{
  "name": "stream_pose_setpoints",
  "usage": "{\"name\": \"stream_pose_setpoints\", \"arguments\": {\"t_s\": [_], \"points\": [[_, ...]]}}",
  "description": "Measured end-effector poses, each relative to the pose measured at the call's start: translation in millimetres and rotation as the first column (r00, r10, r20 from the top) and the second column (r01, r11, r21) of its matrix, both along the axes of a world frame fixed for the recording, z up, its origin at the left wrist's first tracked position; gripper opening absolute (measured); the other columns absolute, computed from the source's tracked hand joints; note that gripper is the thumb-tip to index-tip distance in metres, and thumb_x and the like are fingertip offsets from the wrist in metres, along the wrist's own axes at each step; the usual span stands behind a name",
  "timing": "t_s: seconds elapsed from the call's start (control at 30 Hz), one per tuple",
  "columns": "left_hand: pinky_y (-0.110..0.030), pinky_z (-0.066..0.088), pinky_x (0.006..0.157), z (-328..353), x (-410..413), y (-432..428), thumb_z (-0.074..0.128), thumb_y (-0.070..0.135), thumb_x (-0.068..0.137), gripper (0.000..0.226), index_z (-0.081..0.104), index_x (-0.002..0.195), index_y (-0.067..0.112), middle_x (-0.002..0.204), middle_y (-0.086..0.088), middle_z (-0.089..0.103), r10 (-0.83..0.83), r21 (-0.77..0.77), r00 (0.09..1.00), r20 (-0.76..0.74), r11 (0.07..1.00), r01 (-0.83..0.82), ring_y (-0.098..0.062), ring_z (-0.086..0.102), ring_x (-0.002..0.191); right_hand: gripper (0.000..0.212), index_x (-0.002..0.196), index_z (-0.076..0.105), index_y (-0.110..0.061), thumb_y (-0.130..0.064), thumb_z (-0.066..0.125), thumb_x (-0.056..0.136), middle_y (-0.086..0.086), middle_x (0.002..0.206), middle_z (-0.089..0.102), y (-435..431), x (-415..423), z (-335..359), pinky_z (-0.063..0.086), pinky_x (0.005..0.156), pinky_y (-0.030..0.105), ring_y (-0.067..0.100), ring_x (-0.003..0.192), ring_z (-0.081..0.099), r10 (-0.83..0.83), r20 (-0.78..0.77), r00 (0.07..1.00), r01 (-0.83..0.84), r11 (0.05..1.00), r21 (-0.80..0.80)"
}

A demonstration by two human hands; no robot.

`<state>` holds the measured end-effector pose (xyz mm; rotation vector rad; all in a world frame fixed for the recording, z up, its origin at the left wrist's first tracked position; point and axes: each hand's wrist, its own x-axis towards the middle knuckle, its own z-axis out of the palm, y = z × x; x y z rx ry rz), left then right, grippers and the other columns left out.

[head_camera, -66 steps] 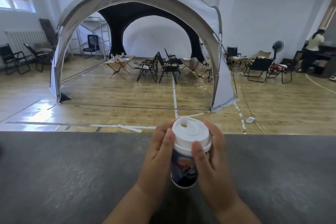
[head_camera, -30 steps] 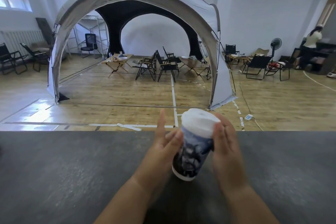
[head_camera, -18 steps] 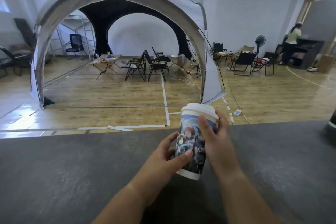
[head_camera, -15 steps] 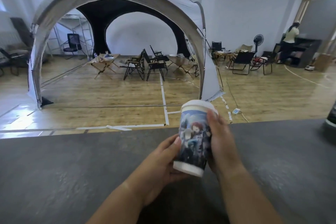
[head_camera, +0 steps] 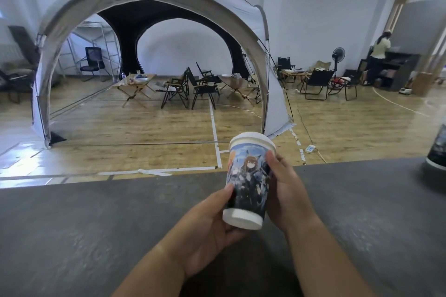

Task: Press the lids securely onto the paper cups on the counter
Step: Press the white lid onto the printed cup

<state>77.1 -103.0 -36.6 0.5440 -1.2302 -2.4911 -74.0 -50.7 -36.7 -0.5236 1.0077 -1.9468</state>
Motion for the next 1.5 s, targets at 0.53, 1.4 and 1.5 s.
{"name": "stream_pose_setpoints", "arguments": {"t_s": [0.53,1.4,1.5], "points": [[-0.045,0.055,0.091,-4,0,-5,0.063,0.027,0.078,0.054,0.057,0.125,0.0,0.115,-0.021,0.069,0.028,0.043,0.999,0.024,0.999,-0.029,-0.031,0.068,0.102,0.074,0.141,0.045,-0.003,-0.038,0.072,0.083,0.029,0.13,0.059,-3,-5,-10,0.057,0.084,0.051,0.043,0.105,0.065,0.146,0.161,0.976,-0.151,0.988,0.018],[-0.045,0.055,0.087,-8,-3,-6,0.068,0.027,0.076,0.052,0.052,0.124,0.016,0.107,-0.014,0.073,0.196,-0.127,0.979,0.049,0.974,-0.188,-0.031,0.07,0.101,0.059,0.136,0.049,-0.004,-0.025,0.066,0.084,0.028,0.12,0.066,1,0,1,0.06,0.074,0.046,0.037,0.094,0.07,0.19,0.096,0.977,-0.19,0.982,-0.007],[-0.042,0.058,0.081,-11,-2,-6,0.072,0.018,0.07,0.058,0.052,0.124,0.013,0.106,-0.016,0.073,0.218,-0.107,0.976,0.02,0.971,-0.215,-0.031,0.071,0.098,0.071,0.139,0.048,0.001,-0.035,0.068,0.082,0.031,0.131,0.059,-1,0,-2,0.059,0.078,0.046,0.038,0.1,0.068,0.242,0.128,0.962,-0.248,0.968,0.03]]}}
